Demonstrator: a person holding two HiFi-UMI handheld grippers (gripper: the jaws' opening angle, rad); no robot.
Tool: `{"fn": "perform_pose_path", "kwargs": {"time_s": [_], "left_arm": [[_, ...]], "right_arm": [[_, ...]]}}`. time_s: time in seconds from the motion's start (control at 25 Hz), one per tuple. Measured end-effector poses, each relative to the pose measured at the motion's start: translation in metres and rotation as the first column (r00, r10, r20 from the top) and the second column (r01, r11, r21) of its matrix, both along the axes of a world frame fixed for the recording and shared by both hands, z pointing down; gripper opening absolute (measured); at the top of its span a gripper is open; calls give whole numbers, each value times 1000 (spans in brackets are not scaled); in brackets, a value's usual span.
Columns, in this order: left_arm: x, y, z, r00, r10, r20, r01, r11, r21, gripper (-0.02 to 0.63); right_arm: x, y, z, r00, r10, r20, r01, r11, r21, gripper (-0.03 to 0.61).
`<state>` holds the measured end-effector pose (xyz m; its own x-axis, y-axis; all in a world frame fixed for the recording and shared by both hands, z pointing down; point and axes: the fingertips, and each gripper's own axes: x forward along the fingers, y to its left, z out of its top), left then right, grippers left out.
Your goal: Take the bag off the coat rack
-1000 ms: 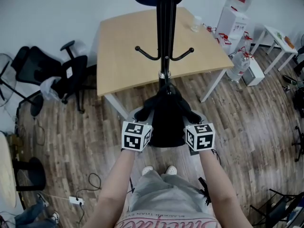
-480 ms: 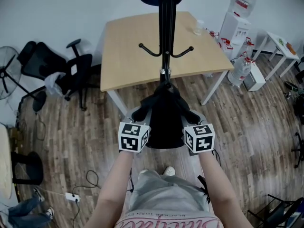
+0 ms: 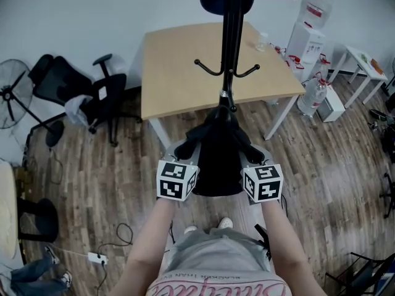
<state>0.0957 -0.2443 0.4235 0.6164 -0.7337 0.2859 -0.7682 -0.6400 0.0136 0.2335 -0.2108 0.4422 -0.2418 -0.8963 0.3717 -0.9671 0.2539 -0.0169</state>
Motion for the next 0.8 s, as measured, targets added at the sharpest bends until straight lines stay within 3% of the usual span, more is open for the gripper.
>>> {"fn": "perform_pose_path", "kwargs": {"time_s": [0.36, 0.8], "left_arm": [[-36, 9, -25, 1000, -9, 11, 8, 998, 61, 67], [-84, 9, -53, 996, -91, -8, 92, 987, 132, 67]], "right_arm": [[-36, 6, -21, 1000, -11, -1, 11, 999, 43, 71], [-82, -4, -49, 997, -70, -19, 72, 990, 121, 69]]}}
